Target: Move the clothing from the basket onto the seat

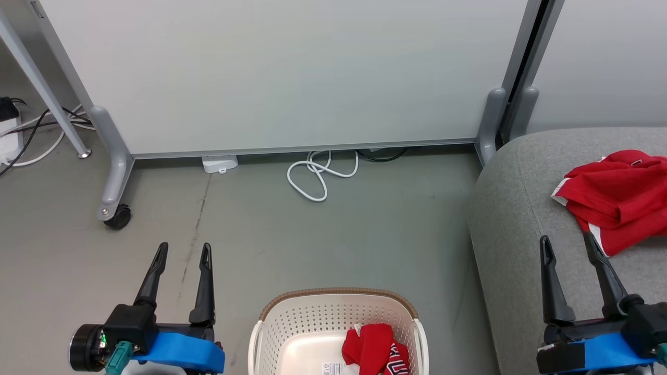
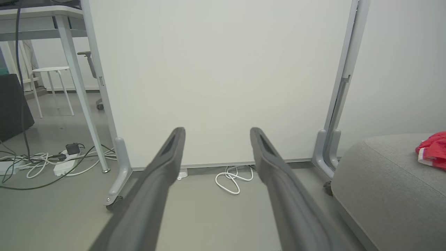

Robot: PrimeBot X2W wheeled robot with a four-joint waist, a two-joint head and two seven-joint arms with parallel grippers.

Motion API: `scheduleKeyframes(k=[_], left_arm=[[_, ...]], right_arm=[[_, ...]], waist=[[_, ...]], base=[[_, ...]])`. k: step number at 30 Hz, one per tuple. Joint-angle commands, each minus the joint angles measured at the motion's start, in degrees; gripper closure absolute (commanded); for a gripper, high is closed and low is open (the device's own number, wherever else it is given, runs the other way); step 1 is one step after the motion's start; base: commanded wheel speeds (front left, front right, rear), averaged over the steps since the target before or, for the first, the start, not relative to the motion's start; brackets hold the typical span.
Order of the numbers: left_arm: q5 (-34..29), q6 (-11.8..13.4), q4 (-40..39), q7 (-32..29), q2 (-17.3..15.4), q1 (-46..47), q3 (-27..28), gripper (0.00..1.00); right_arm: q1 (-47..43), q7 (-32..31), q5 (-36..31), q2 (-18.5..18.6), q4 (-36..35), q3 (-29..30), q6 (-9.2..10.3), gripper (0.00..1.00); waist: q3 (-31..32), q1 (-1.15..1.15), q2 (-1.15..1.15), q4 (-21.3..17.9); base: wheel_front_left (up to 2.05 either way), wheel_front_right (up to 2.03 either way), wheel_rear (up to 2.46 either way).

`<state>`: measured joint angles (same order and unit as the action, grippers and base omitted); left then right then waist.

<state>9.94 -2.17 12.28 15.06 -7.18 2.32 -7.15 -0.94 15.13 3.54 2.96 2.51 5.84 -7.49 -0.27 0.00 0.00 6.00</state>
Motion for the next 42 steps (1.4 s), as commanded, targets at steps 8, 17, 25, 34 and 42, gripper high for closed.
scheduleKeyframes(k=[8, 17, 25, 34, 42], left_arm=[[-1.63, -1.31, -0.24, 0.17, 0.74, -0.23, 2.20, 0.00], [-3.36, -2.87, 1.00, 0.16, 0.95, 1.25, 1.39, 0.00], [-5.57, -4.71, 4.16, 0.16, -0.42, 6.25, -3.52, 0.00], [-5.85, -5.42, 12.46, 0.16, -1.77, 15.30, -13.16, 0.00], [-4.31, -5.29, 19.67, 0.16, -3.39, 22.99, -21.83, 0.00]], right_arm=[[-0.71, 0.03, 0.69, -0.09, 0.22, 0.07, -0.01, 0.00], [0.14, 0.03, 0.89, -0.10, 0.37, -0.48, -0.01, 0.00], [3.11, 0.03, -0.24, -0.09, -0.01, -1.93, -0.01, 0.00], [8.06, 0.03, -1.99, -0.08, -1.24, -3.48, -0.01, 0.00], [12.96, 0.03, -2.76, -0.06, -2.70, -4.63, -0.01, 0.00]], waist=[[0.00, 0.00, 0.00, -0.34], [-0.58, 0.00, 0.00, -0.95], [-3.45, 0.00, 0.00, -2.96], [-10.32, 0.00, 0.00, -6.32], [-18.22, 0.00, 0.00, -9.58]], base=[[0.00, 0.00, 0.00], [0.00, 0.00, 0.00], [0.00, 0.00, 0.00], [0.00, 0.00, 0.00], [0.00, 0.00, 0.00]])
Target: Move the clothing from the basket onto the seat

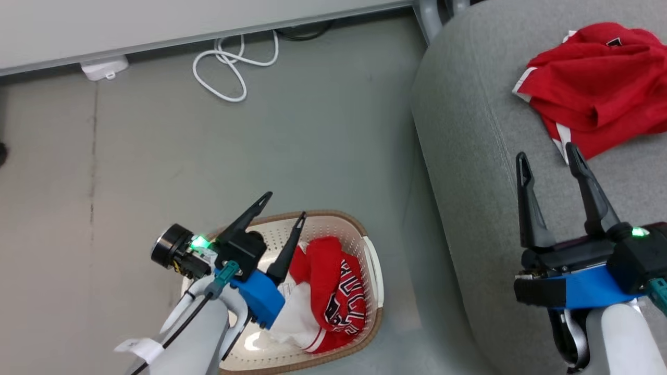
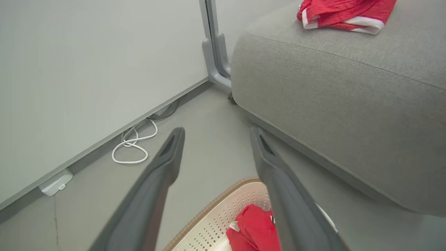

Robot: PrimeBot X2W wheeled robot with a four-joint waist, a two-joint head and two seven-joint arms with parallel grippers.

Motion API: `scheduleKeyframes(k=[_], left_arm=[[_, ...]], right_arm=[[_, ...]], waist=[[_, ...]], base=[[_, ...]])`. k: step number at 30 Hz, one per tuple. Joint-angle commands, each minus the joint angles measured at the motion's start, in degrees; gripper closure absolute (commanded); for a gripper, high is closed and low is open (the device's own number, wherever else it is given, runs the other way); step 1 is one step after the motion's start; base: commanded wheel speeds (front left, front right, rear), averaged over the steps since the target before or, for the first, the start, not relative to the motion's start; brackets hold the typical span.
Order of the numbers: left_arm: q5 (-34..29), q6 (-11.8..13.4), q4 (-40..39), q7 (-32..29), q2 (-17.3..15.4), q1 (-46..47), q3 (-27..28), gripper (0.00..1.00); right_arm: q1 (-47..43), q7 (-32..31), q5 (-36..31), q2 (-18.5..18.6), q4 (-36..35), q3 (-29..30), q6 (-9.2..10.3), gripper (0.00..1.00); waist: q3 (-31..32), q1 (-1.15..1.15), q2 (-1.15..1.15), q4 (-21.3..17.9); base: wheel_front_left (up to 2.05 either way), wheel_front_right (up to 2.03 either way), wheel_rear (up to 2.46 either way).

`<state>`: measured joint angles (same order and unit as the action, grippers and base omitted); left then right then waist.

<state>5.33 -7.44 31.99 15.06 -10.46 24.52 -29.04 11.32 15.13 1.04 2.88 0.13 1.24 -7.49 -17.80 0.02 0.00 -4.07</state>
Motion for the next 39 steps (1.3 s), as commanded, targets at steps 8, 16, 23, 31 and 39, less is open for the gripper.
scheduleKeyframes(k=[8, 16, 23, 31, 39], left_arm=[[2.05, -0.03, 11.27, 0.16, -1.39, 10.39, -10.83, 0.00], [5.12, -0.02, 20.80, 0.17, -1.35, 18.15, -18.52, 0.00], [8.73, -0.03, 27.64, 0.17, -0.49, 22.67, -25.15, 0.00], [15.11, -0.03, 33.85, -1.75, 0.91, 26.32, -32.01, 0.00], [23.15, -0.03, 34.23, -5.62, 0.98, 29.39, -37.65, 0.00]], right_arm=[[5.86, 0.03, -0.57, 0.02, -2.38, -1.12, -0.01, 0.00], [10.79, 0.03, 0.14, 0.00, -4.22, -2.60, -0.01, 0.00], [13.58, 0.03, 0.42, 0.02, -5.20, -3.81, -0.01, 0.00], [14.82, 0.03, -0.05, 0.01, -6.74, -4.18, -0.01, 0.00], [15.21, 0.03, -0.63, 0.01, -8.13, -3.98, -0.01, 0.00]], waist=[[-10.02, -0.02, 0.00, -2.19], [-18.69, -0.02, 0.00, -4.48], [-23.87, -0.02, 0.00, -5.85], [-28.75, -0.02, 0.00, -6.91], [-32.74, -0.02, 0.00, -6.46]], base=[[0.00, 0.00, 0.00], [0.00, 0.00, 0.00], [0.00, 0.00, 0.00], [0.00, 0.00, 0.00], [0.00, 0.00, 0.00]])
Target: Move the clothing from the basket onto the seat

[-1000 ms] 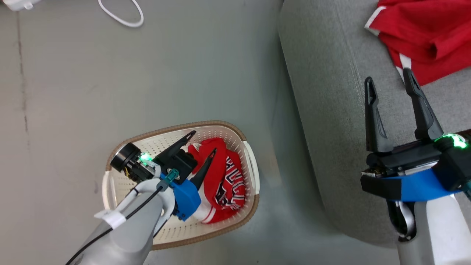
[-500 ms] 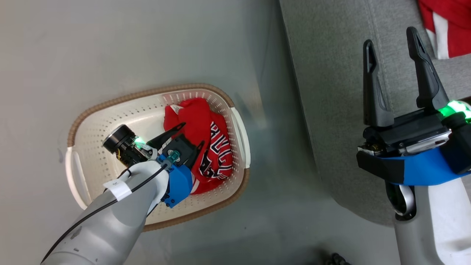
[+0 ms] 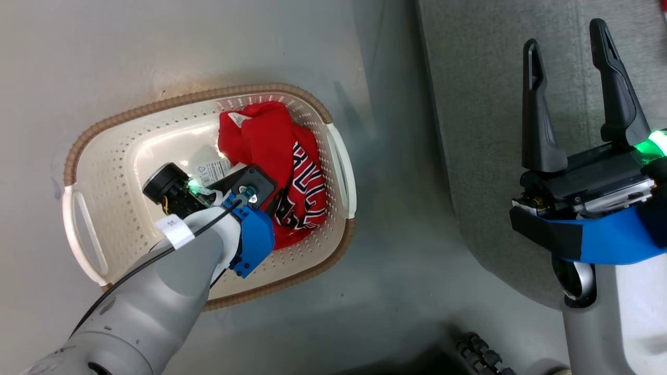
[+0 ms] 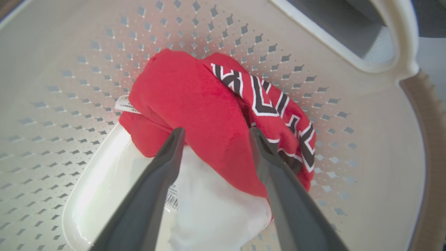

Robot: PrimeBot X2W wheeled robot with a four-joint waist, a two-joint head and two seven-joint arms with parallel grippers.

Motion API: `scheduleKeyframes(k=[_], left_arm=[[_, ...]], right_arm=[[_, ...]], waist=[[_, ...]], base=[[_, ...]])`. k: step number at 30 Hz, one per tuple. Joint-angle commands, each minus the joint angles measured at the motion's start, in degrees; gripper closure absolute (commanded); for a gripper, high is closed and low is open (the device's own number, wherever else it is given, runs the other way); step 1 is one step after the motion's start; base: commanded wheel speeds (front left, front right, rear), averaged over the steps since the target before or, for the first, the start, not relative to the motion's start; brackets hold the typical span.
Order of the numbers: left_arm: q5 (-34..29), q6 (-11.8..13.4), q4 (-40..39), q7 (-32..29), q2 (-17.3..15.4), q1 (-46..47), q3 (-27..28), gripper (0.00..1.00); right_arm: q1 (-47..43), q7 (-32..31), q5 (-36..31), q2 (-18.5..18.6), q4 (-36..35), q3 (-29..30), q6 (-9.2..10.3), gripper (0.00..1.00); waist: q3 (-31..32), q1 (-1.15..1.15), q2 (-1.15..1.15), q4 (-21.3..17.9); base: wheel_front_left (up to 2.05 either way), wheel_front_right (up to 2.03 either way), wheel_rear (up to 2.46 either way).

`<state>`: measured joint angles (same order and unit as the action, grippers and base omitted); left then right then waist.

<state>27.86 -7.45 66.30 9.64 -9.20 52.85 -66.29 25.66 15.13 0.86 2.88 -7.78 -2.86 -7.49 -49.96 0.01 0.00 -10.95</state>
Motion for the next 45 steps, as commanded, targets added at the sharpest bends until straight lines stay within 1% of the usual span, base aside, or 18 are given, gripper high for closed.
scheduleKeyframes(k=[1, 6, 12, 18, 25, 26, 27, 28, 31, 38, 45], left_arm=[[1.85, -0.02, -0.40, -0.61, -0.42, 1.43, -0.89, 0.00], [6.73, -0.02, -1.62, -3.17, -0.78, 2.75, -3.93, 0.00], [11.45, -0.02, -3.04, -4.65, -0.96, 4.15, -5.90, 0.00], [14.04, -0.02, -4.20, -6.45, -0.51, 4.94, -6.92, 0.00], [14.17, -0.02, -4.79, -7.49, -0.36, 5.63, -7.18, 0.00], [13.65, -0.02, -4.64, -7.42, -0.42, 5.90, -7.20, 0.15], [13.44, -0.02, -4.52, -7.45, -0.38, 6.06, -7.19, 0.60], [13.41, -0.02, -4.31, -7.26, -0.31, 6.20, -7.21, 1.00], [11.61, -0.02, -3.84, -7.21, 0.03, 6.26, -7.22, 1.00], [11.55, -0.02, -3.34, -6.23, 0.32, 5.97, -7.21, 1.00], [12.80, -0.02, -4.29, -4.03, 0.78, 4.85, -7.22, 1.00]], right_arm=[[0.91, 0.03, -0.44, 0.01, -0.43, 0.09, -0.01, 0.00], [1.20, 0.03, -0.58, 0.01, -1.08, -0.09, -0.01, 0.00], [1.08, 0.03, -1.11, 0.01, -2.04, 0.21, -0.01, 0.00], [0.91, 0.03, -1.67, 0.01, -2.75, 0.28, -0.01, 0.00], [0.73, 0.03, -1.72, 0.01, -3.50, 0.23, -0.01, 0.00], [0.67, 0.03, -1.72, 0.01, -3.52, 0.27, -0.01, 0.00], [0.64, 0.03, -1.72, 0.01, -3.51, 0.32, -0.01, 0.00], [0.58, 0.03, -1.70, 0.01, -3.53, 0.36, -0.01, 0.00], [0.49, 0.03, -1.49, 0.01, -3.41, 0.41, -0.01, 0.00], [0.82, 0.03, -1.28, 0.01, -3.06, 0.50, -0.01, 0.00], [0.84, 0.03, -1.18, 0.01, -2.05, 0.61, -0.01, 0.00]], waist=[[-1.05, -0.01, 0.00, 0.49], [-3.06, -0.01, 0.00, 0.68], [-4.86, -0.01, 0.00, 1.17], [-6.05, -0.01, 0.00, 1.76], [-7.17, -0.01, 0.00, 1.88], [-7.27, -0.01, 0.00, 1.87], [-7.32, -0.01, 0.00, 1.87], [-7.36, -0.01, 0.00, 1.89], [-7.30, -0.01, 0.00, 1.88], [-6.57, -0.01, 0.00, 1.98], [-3.74, -0.01, 0.00, 2.80]], base=[[0.00, 0.00, 0.00], [0.00, 0.00, 0.00], [0.00, 0.00, 0.00], [0.00, 0.00, 0.00], [0.00, 0.00, 0.00], [0.00, 0.00, 0.00], [0.00, 0.00, 0.00], [0.00, 0.00, 0.00], [0.00, 0.00, 0.00], [0.00, 0.00, 0.00], [0.00, 0.00, 0.00]])
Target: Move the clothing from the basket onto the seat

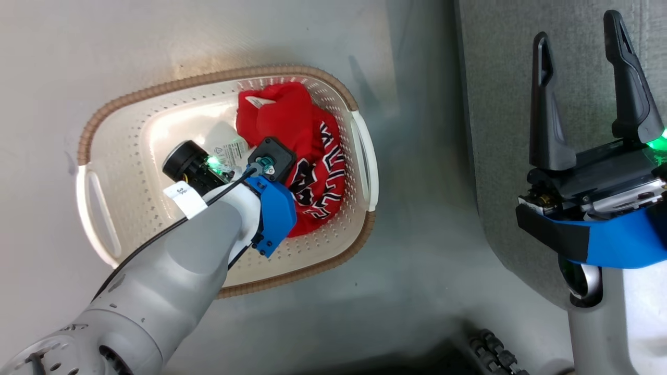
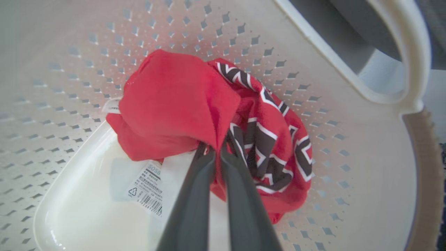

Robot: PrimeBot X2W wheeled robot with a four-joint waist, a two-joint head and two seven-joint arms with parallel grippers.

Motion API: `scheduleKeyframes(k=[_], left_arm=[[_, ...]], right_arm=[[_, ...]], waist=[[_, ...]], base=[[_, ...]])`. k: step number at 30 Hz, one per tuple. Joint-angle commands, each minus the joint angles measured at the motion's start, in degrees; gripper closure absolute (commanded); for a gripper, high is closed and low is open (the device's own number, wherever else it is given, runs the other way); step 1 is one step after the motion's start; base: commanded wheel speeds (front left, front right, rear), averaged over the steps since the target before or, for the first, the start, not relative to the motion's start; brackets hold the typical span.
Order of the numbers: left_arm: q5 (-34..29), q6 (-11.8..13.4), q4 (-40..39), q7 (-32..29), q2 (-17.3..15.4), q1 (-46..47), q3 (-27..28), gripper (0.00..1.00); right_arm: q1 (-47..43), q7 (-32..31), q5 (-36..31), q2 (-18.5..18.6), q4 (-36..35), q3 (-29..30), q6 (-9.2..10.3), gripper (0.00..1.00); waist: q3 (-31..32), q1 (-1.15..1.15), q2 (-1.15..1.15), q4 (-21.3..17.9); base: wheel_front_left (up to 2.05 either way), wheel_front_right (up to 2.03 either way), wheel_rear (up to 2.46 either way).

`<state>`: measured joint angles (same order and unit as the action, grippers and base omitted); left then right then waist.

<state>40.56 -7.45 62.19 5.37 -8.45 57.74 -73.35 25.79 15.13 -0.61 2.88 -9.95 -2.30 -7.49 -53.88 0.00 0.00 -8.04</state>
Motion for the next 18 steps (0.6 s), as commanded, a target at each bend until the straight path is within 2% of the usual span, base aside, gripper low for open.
scheduleKeyframes(k=[1, 18], left_arm=[[0.22, -0.02, -0.40, 0.45, 0.11, -0.27, -0.16, 1.00], [2.71, -0.02, -6.04, 8.19, 0.76, -6.21, -0.16, 1.00]], right_arm=[[0.72, 0.03, 0.34, 0.01, 0.24, 0.05, -0.01, 0.00], [-2.61, 0.03, 0.07, 1.00, 4.74, 1.13, -0.01, 0.00]], waist=[[0.71, 0.00, 0.00, 0.05], [14.19, 0.00, 0.00, 5.26]], base=[[0.00, 0.00, 0.00], [0.00, 0.00, 0.00]])
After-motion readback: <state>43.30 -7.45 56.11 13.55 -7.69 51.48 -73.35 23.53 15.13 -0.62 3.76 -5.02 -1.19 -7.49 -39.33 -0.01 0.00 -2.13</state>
